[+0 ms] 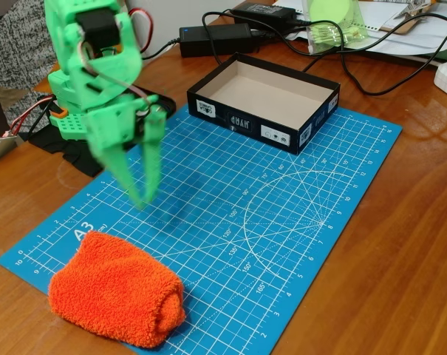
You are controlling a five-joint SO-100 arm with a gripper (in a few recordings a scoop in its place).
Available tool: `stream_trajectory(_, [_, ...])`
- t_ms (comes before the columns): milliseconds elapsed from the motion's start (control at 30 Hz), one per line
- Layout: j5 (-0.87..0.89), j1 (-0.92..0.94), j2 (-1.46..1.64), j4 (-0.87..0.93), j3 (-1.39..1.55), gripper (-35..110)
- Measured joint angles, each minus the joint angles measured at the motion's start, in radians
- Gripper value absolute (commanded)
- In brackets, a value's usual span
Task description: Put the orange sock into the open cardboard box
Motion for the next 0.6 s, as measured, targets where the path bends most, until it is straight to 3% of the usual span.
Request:
stream_trajectory(67, [-0.158, 0.044, -0.057, 0.144, -0.118, 6])
stream_trajectory(200, [-0.290, 0.072, -0.112, 0.341, -0.278, 15])
stream_trajectory(267, [-0.337, 0.092, -0.121, 0.379, -0.316, 23])
stream_trajectory(467, [-0.604, 0.170, -0.218, 0.428, -0.402, 23])
stream_trajectory(600, [-0.655, 0.198, -0.227, 0.451, -0.430, 24])
